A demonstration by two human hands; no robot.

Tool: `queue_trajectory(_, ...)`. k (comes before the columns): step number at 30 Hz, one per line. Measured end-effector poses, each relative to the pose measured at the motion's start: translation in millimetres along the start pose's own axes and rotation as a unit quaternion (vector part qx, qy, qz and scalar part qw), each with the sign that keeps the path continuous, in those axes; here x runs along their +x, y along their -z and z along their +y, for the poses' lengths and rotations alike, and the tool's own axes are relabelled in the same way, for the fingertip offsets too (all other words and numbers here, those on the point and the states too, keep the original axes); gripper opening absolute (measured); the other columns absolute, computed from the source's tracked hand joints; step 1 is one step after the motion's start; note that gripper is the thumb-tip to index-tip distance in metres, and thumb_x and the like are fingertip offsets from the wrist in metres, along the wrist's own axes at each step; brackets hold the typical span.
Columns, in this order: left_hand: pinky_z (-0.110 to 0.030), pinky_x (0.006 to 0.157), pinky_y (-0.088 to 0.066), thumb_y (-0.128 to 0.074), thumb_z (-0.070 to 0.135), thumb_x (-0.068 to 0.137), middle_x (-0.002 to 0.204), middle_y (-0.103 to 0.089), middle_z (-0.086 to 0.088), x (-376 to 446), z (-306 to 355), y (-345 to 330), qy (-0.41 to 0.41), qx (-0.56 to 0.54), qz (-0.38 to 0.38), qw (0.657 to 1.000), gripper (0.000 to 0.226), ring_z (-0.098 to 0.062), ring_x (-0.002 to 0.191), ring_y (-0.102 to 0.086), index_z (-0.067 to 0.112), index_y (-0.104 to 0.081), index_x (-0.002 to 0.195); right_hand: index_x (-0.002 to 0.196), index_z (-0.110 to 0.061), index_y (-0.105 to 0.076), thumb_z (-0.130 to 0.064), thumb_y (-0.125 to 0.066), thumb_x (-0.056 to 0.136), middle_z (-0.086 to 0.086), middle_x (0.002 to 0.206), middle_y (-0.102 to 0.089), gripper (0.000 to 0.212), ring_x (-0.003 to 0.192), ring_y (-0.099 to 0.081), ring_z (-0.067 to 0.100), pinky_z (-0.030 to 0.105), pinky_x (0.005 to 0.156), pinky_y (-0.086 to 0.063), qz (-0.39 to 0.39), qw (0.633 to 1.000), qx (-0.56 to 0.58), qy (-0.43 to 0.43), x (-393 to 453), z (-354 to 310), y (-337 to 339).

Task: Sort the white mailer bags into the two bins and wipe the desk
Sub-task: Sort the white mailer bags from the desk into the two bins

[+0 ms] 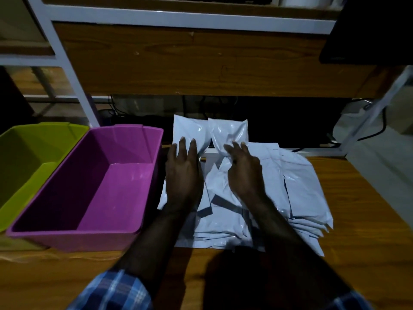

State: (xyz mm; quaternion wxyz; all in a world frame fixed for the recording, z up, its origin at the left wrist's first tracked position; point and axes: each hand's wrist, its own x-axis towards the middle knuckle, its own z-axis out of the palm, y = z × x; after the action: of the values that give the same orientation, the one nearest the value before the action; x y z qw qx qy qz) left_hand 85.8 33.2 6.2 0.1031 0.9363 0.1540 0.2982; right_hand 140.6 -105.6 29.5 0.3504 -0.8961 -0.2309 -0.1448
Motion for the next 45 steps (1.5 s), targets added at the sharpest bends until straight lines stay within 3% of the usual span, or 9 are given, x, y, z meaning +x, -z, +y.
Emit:
queue_trajectory(8, -0.046, 0.111, -0.029, -0.046, 0.014, 0.095, 0.144, -0.042, -0.019, 24, 3, 56, 0.0, -0.002, 0.077, 0.997, 0.044, -0.039, 0.13, -0.037, 0.007, -0.044, 0.138, 0.132, -0.016, -0.058, 0.018, -0.047, 0.08, 0.001, 0.145, -0.048, 0.064, 0.141, -0.033, 0.016, 0.024, 0.113, -0.028, 0.046, 0.997, 0.056, 0.025, 20, -35, 21)
queue_trajectory(12, -0.047, 0.11, -0.03, -0.042, 0.019, 0.096, 0.144, -0.042, -0.019, 27, -17, 85, 0.004, 0.019, 0.087, 0.996, 0.044, -0.039, 0.13, -0.037, 0.007, -0.044, 0.138, 0.131, -0.014, -0.059, 0.019, -0.045, 0.078, 0.004, 0.144, -0.049, 0.064, 0.139, -0.038, 0.02, 0.037, 0.114, -0.033, 0.051, 0.993, 0.08, 0.064, 27, -61, 19)
queue_trajectory(16, -0.047, 0.107, -0.033, -0.042, 0.017, 0.095, 0.143, -0.043, -0.02, 27, -47, 113, 0.001, 0.044, 0.099, 0.994, 0.043, -0.04, 0.126, -0.04, 0.005, -0.045, 0.137, 0.131, -0.013, -0.059, 0.021, -0.043, 0.078, 0.004, 0.144, -0.049, 0.065, 0.14, -0.036, 0.02, 0.032, 0.115, -0.031, 0.057, 0.991, 0.097, 0.075, 27, -97, 11)
queue_trajectory(25, -0.046, 0.103, -0.034, -0.033, 0.024, 0.093, 0.144, -0.041, -0.02, 17, -164, 171, 0.022, 0.066, 0.106, 0.992, 0.048, -0.039, 0.126, -0.042, 0.006, -0.045, 0.136, 0.131, -0.012, -0.059, 0.021, -0.041, 0.078, 0.004, 0.144, -0.049, 0.065, 0.14, -0.035, 0.019, 0.023, 0.114, -0.026, 0.051, 0.99, 0.091, 0.091, 3, -196, -51)
queue_trajectory(30, -0.046, 0.098, -0.034, -0.046, 0.014, 0.093, 0.14, -0.045, -0.022, 9, -250, 204, 0.025, 0.047, 0.12, 0.991, 0.04, -0.041, 0.117, -0.043, 0.004, -0.049, 0.131, 0.133, -0.012, -0.057, 0.02, -0.044, 0.081, 0.004, 0.145, -0.047, 0.062, 0.141, -0.034, 0.018, 0.025, 0.114, -0.027, 0.042, 0.991, 0.099, 0.081, -16, -274, -110)
queue_trajectory(36, -0.044, 0.099, -0.033, -0.038, 0.018, 0.089, 0.132, -0.051, -0.023, 11, -334, 216, 0.014, 0.058, 0.083, 0.995, 0.044, -0.04, 0.115, -0.049, 0.001, -0.052, 0.127, 0.135, -0.013, -0.054, 0.016, -0.043, 0.081, 0.004, 0.148, -0.044, 0.062, 0.142, -0.032, 0.019, 0.019, 0.111, -0.021, -0.003, 0.995, 0.068, 0.069, -26, -335, -168)
queue_trajectory(41, -0.044, 0.089, -0.038, -0.033, 0.021, 0.087, 0.112, -0.059, -0.021, 5, -377, 202, 0.034, 0.084, 0.01, 0.996, 0.041, -0.038, 0.101, -0.056, 0.002, -0.057, 0.116, 0.135, -0.013, -0.054, 0.011, -0.045, 0.079, 0.007, 0.146, -0.046, 0.062, 0.137, -0.039, 0.025, 0.034, 0.111, -0.034, -0.057, 0.995, 0.042, 0.071, -33, -365, -197)
queue_trajectory(45, -0.043, 0.089, -0.038, -0.035, 0.02, 0.088, 0.112, -0.06, -0.017, 3, -400, 184, 0.039, 0.086, -0.027, 0.995, 0.038, -0.035, 0.1, -0.057, 0.005, -0.056, 0.117, 0.138, -0.014, -0.05, 0.008, -0.047, 0.081, 0.007, 0.149, -0.042, 0.062, 0.14, -0.033, 0.025, 0.039, 0.111, -0.034, -0.117, 0.991, 0.029, 0.059, -36, -378, -221)
